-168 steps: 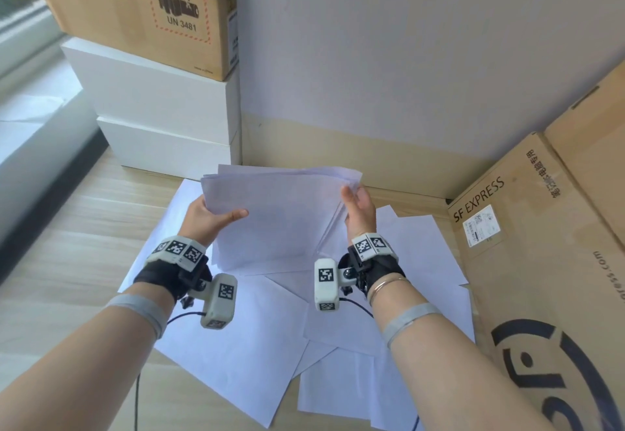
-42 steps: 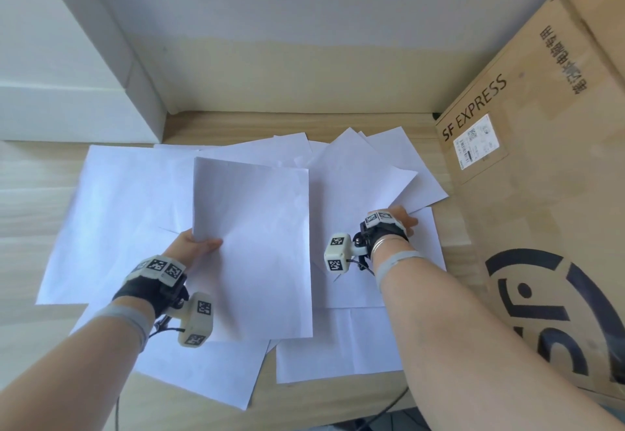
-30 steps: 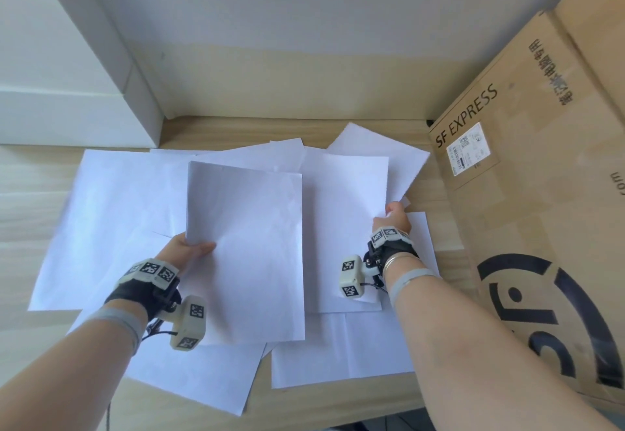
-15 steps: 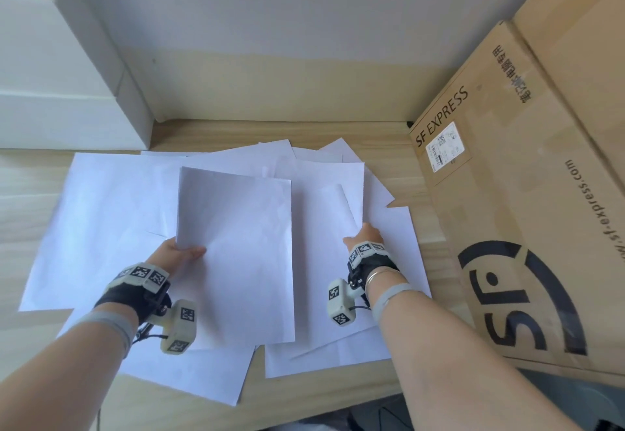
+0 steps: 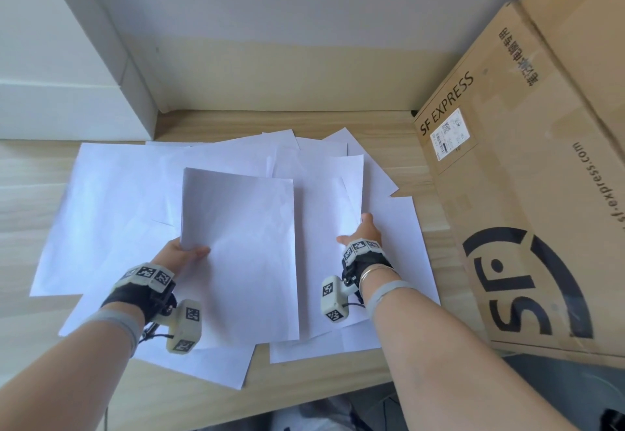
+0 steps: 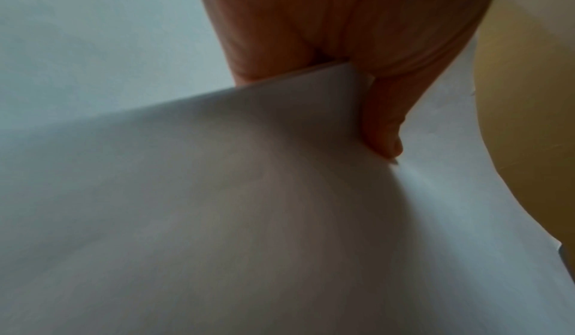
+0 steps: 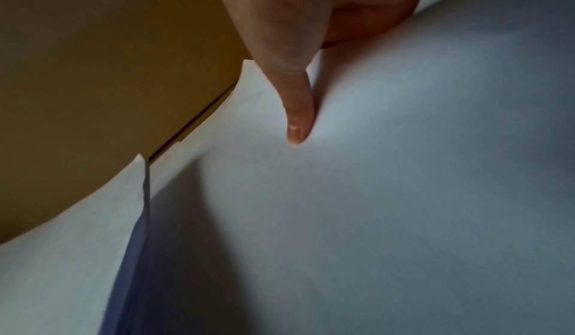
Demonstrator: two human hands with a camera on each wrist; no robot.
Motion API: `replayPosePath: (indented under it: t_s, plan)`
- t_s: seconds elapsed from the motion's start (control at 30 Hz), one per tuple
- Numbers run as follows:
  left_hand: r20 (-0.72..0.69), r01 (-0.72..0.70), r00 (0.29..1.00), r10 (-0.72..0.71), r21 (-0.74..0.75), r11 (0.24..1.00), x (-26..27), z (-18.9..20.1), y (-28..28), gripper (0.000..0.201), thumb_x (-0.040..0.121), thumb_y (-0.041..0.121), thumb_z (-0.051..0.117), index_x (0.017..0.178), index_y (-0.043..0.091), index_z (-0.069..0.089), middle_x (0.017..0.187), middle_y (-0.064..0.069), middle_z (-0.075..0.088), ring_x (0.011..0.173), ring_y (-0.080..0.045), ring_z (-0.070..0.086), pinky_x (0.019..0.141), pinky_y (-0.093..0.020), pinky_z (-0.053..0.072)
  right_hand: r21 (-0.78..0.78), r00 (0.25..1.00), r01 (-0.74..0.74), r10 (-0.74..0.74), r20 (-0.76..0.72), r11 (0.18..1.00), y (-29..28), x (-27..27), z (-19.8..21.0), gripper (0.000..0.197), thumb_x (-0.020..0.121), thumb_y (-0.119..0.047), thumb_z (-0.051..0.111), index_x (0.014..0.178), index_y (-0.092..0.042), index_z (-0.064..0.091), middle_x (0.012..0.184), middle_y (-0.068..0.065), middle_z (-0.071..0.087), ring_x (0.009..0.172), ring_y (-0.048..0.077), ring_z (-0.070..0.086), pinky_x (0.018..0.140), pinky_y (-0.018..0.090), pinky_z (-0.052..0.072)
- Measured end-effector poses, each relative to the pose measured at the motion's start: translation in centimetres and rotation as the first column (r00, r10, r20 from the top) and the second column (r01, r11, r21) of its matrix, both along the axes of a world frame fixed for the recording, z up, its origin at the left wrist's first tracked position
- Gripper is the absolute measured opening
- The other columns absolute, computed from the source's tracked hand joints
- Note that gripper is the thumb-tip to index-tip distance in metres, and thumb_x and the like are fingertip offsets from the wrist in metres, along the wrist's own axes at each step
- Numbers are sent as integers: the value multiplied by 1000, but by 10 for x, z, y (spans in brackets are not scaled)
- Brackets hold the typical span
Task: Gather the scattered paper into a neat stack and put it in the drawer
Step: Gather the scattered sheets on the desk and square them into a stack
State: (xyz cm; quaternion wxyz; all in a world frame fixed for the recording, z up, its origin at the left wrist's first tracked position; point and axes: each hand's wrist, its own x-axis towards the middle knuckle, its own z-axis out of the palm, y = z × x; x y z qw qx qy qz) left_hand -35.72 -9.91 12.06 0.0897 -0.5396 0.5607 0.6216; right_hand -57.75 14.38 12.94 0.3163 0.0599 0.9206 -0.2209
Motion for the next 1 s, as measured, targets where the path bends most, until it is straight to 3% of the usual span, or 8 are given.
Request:
replayPosePath:
  t_s: [0.23, 0.33, 0.47, 0.57, 0.63, 0.73, 0.93, 1.0]
  plan:
    - [-11, 22, 1000, -22, -23, 1000, -9, 6, 5, 8, 86, 6, 61, 79, 5, 56, 71, -14, 57, 64, -25, 54, 61, -33, 46, 84, 996, 52, -57, 62, 995, 42, -13, 18, 48, 85, -21, 68, 125, 1, 53, 129, 15, 59, 119, 31, 56, 93, 32, 45]
    - [-9, 38, 999, -38, -25, 999, -13, 5, 10, 9, 86, 6, 61, 78, 6, 56, 72, -14, 57, 64, -25, 54, 63, -33, 45, 167, 992, 83, -97, 79, 983, 64, -18, 27, 51, 91, -25, 60, 131, 2, 46, 135, 18, 54, 122, 34, 54, 98, 37, 43]
    - [-4, 55, 998, -55, -13, 998, -14, 3, 16, 6, 86, 6, 61, 83, 4, 56, 72, -15, 58, 65, -26, 55, 69, -37, 46, 182, 984, 148, -163, 71, 972, 87, -18, 32, 37, 94, -12, 54, 121, 15, 53, 127, 26, 58, 117, 37, 57, 94, 39, 46]
    - [3, 66, 998, -66, -17, 998, -13, 2, 18, 5, 86, 6, 61, 86, 3, 57, 72, -15, 58, 65, -26, 55, 64, -34, 47, 204, 979, 169, -187, 77, 964, 99, -23, 22, 42, 92, -21, 59, 119, 10, 55, 125, 21, 60, 107, 33, 62, 80, 32, 44]
    - [11, 72, 997, -72, -25, 997, -12, 0, 18, 9, 85, 7, 61, 91, 2, 56, 73, -16, 58, 65, -27, 56, 64, -35, 47, 199, 975, 191, -210, 78, 961, 102, -24, 16, 48, 89, -29, 62, 122, 6, 53, 129, 17, 57, 108, 31, 60, 84, 31, 44]
    - [23, 74, 997, -73, -21, 997, -11, -2, 18, 14, 85, 8, 62, 95, 0, 57, 74, -16, 59, 69, -29, 58, 75, -44, 50, 219, 981, 172, -186, 45, 960, 106, -22, 11, 52, 89, -28, 61, 129, 4, 48, 139, 18, 45, 122, 34, 51, 99, 38, 45]
    - [33, 56, 998, -56, 5, 998, -9, -3, 21, 16, 84, 7, 63, 98, 0, 58, 77, -19, 61, 79, -35, 59, 89, -54, 47, 70, 972, 212, -203, -116, 975, 117, -17, 5, 46, 93, -12, 53, 135, 2, 43, 140, 17, 49, 125, 33, 51, 97, 38, 44]
    - [33, 47, 998, -47, 11, 999, -10, -3, 22, 17, 84, 8, 63, 99, 1, 59, 80, -20, 61, 84, -37, 60, 91, -56, 47, 28, 964, 203, -195, -183, 979, 121, -18, 6, 31, 94, -9, 50, 123, 2, 54, 127, 18, 59, 111, 30, 58, 90, 36, 47]
